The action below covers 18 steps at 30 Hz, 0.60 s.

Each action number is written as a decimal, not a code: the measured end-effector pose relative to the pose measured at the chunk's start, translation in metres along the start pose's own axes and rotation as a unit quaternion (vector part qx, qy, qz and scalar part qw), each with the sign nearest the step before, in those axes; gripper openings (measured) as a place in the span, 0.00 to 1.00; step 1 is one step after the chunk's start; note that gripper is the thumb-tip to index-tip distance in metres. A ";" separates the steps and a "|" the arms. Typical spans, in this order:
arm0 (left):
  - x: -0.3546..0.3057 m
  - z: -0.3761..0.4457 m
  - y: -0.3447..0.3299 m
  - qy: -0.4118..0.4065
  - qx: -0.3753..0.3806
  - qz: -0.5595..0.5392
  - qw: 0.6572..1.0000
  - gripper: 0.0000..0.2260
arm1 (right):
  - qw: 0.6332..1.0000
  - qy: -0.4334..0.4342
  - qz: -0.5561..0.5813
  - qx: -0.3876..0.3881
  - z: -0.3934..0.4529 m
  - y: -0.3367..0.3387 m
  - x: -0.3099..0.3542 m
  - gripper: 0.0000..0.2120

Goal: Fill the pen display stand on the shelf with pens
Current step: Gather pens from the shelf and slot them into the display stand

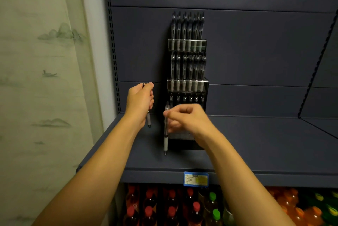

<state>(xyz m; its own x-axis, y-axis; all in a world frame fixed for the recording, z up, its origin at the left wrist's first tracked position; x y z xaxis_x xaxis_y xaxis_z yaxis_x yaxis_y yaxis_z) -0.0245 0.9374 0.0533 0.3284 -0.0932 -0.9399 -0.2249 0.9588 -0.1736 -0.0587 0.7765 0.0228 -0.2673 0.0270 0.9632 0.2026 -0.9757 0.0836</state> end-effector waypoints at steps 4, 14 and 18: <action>0.010 0.011 0.019 0.007 -0.009 0.093 0.996 0.17 | 0.996 0.054 0.021 -0.067 0.011 0.034 0.027 0.05; 0.020 0.009 0.021 -0.098 0.017 0.512 0.853 0.14 | 0.976 0.120 -0.099 -0.151 0.045 0.055 0.052 0.04; 0.035 0.006 0.017 -0.117 0.053 0.618 0.776 0.11 | 0.973 0.115 -0.141 -0.143 0.053 0.047 0.045 0.05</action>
<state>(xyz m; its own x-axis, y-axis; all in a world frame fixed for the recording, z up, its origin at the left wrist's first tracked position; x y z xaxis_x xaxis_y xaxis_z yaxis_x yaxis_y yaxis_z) -0.0114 0.9522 0.0195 0.0831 0.9540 -0.2882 -0.4276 0.2954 0.8544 -0.0112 0.7430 0.0835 -0.4840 0.2847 0.8275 -0.1705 -0.9582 0.2299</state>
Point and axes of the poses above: each hand's wrist, its own z-axis towards the middle knuckle, its own y-axis out of the back of the hand, x = y × z, the point moved 8 cm from there along z, towards the middle knuckle, and after that the axes turned 3 degrees about y, right-handed, at the moved point
